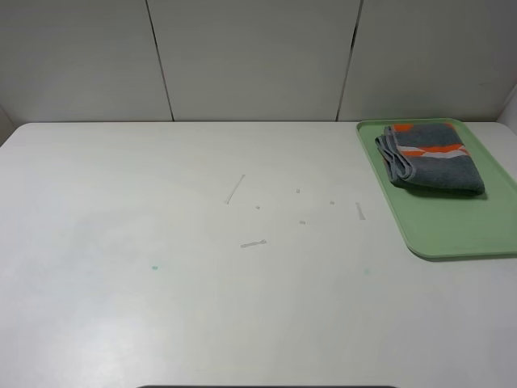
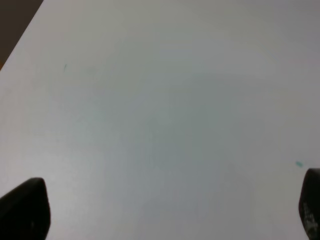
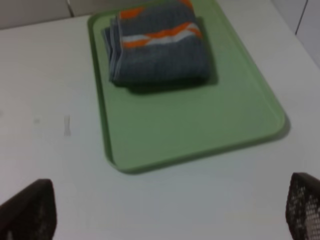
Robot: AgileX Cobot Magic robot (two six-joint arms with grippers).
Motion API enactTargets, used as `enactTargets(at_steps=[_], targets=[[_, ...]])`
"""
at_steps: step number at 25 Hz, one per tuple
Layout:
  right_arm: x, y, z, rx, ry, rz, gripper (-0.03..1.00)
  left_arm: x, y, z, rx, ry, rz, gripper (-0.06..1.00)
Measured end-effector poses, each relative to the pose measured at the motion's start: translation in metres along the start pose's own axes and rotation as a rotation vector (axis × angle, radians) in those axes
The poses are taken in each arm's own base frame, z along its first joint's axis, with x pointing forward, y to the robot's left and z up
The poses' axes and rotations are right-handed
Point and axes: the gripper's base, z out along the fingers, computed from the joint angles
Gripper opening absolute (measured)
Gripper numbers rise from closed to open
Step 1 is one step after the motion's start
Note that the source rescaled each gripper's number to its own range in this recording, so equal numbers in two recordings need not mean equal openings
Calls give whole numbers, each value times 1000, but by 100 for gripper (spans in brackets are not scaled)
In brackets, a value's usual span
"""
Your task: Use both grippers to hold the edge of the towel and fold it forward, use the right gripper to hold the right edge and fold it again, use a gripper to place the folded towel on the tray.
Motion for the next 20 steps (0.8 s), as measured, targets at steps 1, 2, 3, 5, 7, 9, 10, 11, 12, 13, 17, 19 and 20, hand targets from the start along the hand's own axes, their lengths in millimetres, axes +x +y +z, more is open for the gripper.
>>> enactTargets(at_steps=[1, 2, 3, 5, 7, 9, 10, 11, 12, 13, 17, 19, 20], targets=[[0, 0, 0, 0, -9, -10, 100, 0, 0, 0, 0, 0, 0, 100], [0, 0, 0, 1, -14, -26, 100, 0, 0, 0, 0, 0, 0, 100], [-1, 0, 0, 1, -16, -44, 100, 0, 0, 0, 0, 0, 0, 100], [-1, 0, 0, 2, -19, -80, 100, 0, 0, 0, 0, 0, 0, 100], [-1, 0, 0, 2, -19, -102, 100, 0, 0, 0, 0, 0, 0, 100], [-1, 1, 0, -1, -19, -105, 100, 0, 0, 0, 0, 0, 0, 100], [-1, 1, 0, -4, -18, -103, 100, 0, 0, 0, 0, 0, 0, 100], [-1, 1, 0, -7, -18, -101, 100, 0, 0, 0, 0, 0, 0, 100], [-1, 1, 0, -10, -18, -99, 100, 0, 0, 0, 0, 0, 0, 100], [-1, 1, 0, -10, -18, -99, 100, 0, 0, 0, 0, 0, 0, 100], [-1, 1, 0, -11, -18, -99, 100, 0, 0, 0, 0, 0, 0, 100], [-1, 1, 0, -11, -18, -99, 100, 0, 0, 0, 0, 0, 0, 100], [-1, 1, 0, -11, -18, -99, 100, 0, 0, 0, 0, 0, 0, 100]])
